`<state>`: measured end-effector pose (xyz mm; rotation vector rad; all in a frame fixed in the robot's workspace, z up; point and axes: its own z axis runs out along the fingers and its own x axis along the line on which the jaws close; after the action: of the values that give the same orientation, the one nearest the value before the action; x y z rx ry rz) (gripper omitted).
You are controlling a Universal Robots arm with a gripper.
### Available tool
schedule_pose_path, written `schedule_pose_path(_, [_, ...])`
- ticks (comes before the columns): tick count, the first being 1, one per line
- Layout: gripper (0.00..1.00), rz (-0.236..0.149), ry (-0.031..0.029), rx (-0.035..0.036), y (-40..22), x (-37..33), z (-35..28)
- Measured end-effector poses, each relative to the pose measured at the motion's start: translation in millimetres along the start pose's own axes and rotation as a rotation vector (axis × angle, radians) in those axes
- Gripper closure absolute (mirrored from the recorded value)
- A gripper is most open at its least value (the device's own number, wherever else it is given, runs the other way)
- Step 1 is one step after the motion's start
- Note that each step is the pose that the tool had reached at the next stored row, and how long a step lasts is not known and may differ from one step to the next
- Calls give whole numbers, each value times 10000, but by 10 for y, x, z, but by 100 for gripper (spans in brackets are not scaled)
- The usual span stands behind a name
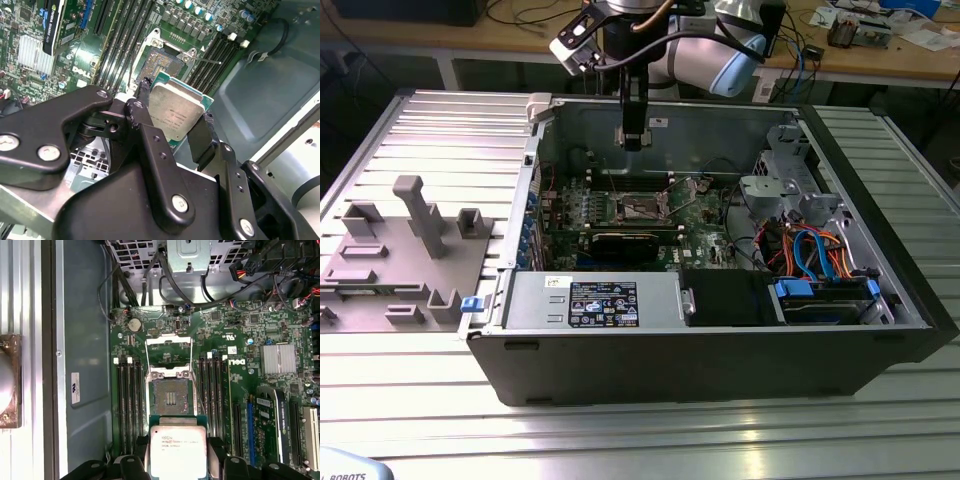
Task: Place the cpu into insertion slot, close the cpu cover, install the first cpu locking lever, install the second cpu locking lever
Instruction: 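Place the cpu into insertion slot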
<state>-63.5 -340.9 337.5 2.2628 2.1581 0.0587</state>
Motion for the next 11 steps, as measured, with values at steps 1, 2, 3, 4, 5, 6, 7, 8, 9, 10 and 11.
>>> schedule_pose_path(1, [45,9,-1,-1,0,0,0])
schedule_pose_path(2, [45,23,-1,-1,0,0,1])
schedule_pose_path(3, [45,36,-1,-1,0,0,1])
schedule_pose_path(4, [45,45,-1,-1,0,0,1])
schedule_pose_path(5, [45,59,-2,-2,0,0,2])
schedule_pose_path(6, [45,68,-3,-2,0,0,2])
schedule_pose_path(7, [45,77,-3,-1,0,0,2])
schedule_pose_path(8, [45,92,-3,-2,0,0,2])
schedule_pose_path(9, [45,109,-4,-2,0,0,3])
schedule_pose_path(10, [45,127,-5,-2,0,0,3])
schedule_pose_path(11, [45,144,-5,-3,0,0,3])
